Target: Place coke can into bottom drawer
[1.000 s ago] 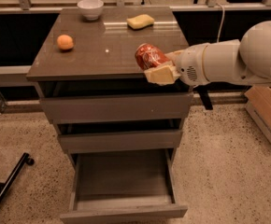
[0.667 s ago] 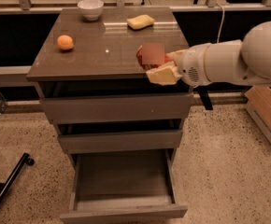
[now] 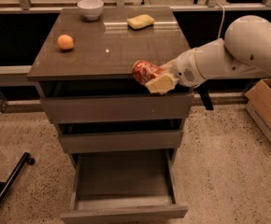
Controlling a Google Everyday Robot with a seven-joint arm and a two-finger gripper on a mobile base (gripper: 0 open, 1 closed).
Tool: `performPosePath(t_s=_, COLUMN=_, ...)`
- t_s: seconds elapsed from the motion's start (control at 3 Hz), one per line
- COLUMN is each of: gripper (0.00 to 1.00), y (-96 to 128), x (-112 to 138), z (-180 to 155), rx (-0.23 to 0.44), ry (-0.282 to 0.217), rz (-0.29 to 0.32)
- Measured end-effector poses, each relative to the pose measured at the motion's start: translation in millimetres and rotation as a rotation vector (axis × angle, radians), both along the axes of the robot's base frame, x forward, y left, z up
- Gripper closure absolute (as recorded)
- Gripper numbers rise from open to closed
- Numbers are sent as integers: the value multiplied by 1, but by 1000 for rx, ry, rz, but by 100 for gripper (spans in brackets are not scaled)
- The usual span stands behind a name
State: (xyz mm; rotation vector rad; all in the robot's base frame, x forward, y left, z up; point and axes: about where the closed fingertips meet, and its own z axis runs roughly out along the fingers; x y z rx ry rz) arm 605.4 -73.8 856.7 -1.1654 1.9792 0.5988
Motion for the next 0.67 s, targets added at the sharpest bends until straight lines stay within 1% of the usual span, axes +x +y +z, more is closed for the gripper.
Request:
performPosePath(t_s=0.33, gripper=100, y=-16, x=-43, z=-44, rx=-40, ry=201, rz=76)
performPosePath(t_s=0.67, gripper=100, y=-15, x=-63, z=-49, rx=-61, ry=256, rz=131)
